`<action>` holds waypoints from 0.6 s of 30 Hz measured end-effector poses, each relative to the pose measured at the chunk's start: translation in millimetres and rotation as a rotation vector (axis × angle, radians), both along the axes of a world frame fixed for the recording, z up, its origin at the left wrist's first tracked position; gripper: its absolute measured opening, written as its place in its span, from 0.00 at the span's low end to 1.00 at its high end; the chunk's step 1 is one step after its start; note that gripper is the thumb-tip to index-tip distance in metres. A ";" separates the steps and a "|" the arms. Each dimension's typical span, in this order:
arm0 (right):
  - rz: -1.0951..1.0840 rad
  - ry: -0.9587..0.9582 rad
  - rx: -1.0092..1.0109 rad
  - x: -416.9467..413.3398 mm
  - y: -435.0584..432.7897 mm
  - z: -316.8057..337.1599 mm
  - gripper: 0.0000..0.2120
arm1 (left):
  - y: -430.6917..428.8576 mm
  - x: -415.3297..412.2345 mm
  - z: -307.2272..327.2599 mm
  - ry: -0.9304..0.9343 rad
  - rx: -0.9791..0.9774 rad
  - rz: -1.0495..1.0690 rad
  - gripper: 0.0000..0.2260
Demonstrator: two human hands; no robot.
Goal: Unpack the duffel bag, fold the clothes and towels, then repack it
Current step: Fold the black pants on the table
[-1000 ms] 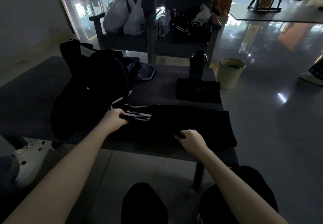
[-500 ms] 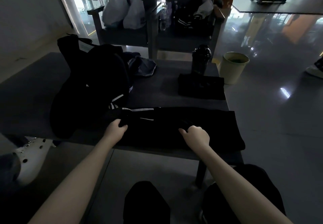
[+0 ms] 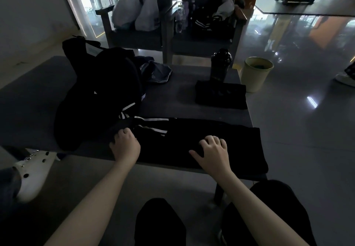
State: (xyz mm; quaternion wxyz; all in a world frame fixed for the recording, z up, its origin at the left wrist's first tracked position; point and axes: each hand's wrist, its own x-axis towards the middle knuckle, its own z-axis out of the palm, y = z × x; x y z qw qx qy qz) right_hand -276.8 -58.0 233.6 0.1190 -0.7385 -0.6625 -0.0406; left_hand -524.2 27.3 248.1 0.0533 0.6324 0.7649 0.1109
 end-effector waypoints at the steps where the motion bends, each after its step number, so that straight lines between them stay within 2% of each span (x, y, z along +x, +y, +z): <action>1: 0.028 -0.029 -0.001 2.1 -2.1 -4.7 0.18 | -2.4 3.5 -1.3 0.037 0.064 -0.033 0.13; 3: 0.051 -0.051 0.002 3.5 -3.6 -7.3 0.14 | -8.3 16.7 -5.7 0.057 0.214 -0.233 0.15; 5: 0.041 -0.046 0.021 2.3 2.2 -4.5 0.13 | -16.5 36.2 -12.2 0.061 0.273 -0.502 0.17; 7: 0.042 -0.027 0.029 1.7 10.6 1.9 0.13 | -26.5 54.6 -17.3 0.072 0.095 -0.626 0.21; 9: 0.018 0.011 0.044 4.9 13.8 6.4 0.12 | -26.9 59.2 -28.1 0.092 -0.108 -0.588 0.24; 11: -0.023 0.007 0.097 15.7 8.2 2.1 0.09 | -24.2 54.8 -35.5 0.119 -0.134 -0.578 0.25; 12: -0.045 0.003 0.090 22.4 2.0 -1.6 0.12 | -22.8 52.3 -36.4 0.122 -0.100 -0.583 0.27; 15: -0.074 0.039 -0.150 37.4 -17.7 -14.2 0.34 | -18.3 56.2 -30.6 0.200 -0.091 -0.577 0.24; 17: -0.070 0.109 -0.235 41.8 -20.4 -18.7 0.40 | -22.1 71.4 -26.0 0.180 -0.050 -0.575 0.26; 18: -0.069 0.115 -0.229 42.1 -19.9 -18.7 0.41 | -26.3 81.1 -22.4 0.119 -0.033 -0.586 0.30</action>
